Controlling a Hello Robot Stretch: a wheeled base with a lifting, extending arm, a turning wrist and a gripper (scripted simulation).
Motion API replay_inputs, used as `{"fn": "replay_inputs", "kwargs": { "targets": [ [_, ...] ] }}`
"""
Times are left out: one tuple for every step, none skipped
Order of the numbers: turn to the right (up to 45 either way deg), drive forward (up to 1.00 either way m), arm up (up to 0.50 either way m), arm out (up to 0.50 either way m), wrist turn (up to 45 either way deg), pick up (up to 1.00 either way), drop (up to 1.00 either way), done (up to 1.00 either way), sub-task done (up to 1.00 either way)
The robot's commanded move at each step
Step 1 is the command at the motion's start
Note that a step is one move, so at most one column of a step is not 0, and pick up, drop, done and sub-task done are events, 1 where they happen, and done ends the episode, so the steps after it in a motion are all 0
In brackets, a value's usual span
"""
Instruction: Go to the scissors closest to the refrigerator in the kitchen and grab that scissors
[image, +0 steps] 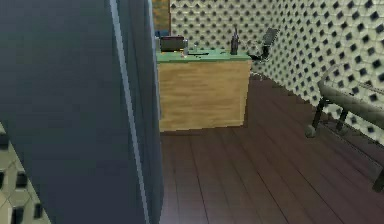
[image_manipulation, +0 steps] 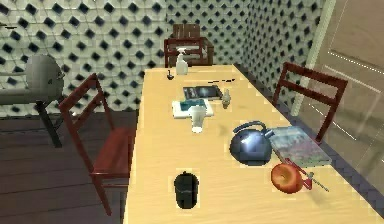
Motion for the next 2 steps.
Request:
{"fn": "replay_inputs", "kwargs": {
  "targets": [
    [0.0,1.00,0.00,0.00,0.0,0.00,0.00,0.00,0.00],
    [12.0,0.00,0.00,0.00,0.0,0.00,0.00,0.00,0.00]
  ]
}}
